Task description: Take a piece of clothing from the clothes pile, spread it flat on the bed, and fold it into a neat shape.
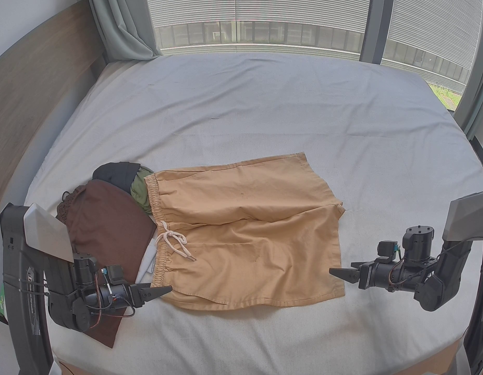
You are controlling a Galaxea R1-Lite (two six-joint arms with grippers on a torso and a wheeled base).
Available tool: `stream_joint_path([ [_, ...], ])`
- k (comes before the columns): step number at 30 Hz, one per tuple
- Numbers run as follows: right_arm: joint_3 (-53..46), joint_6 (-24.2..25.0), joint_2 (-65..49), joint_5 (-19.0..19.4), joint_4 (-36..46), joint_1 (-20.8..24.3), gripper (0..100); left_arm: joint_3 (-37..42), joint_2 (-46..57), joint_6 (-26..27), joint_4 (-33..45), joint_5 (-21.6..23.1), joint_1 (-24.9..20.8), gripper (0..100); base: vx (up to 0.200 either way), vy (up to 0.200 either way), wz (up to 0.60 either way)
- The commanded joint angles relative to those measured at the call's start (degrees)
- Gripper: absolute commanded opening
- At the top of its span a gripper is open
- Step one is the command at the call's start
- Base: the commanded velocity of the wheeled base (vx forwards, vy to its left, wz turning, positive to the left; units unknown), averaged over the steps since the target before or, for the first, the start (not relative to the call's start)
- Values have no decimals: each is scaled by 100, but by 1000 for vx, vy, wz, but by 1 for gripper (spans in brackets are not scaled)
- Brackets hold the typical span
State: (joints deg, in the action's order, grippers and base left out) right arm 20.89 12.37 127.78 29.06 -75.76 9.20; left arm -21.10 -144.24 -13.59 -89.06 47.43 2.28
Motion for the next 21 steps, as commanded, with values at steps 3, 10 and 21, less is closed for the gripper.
stream_joint_path([
  [3, -24, 2, 10, 3, 0, 2, 100, -26, -43, -12, 12, -15, 1, 0, 0, 0, 0],
  [10, -59, -16, 36, 3, 9, 11, 100, -34, -43, -65, 12, -15, 1, 0, 0, 0, 0],
  [21, -244, -200, 194, 126, 9, -6, 100, -34, -52, -29, 12, -6, 36, 0, 0, 0, 0],
])
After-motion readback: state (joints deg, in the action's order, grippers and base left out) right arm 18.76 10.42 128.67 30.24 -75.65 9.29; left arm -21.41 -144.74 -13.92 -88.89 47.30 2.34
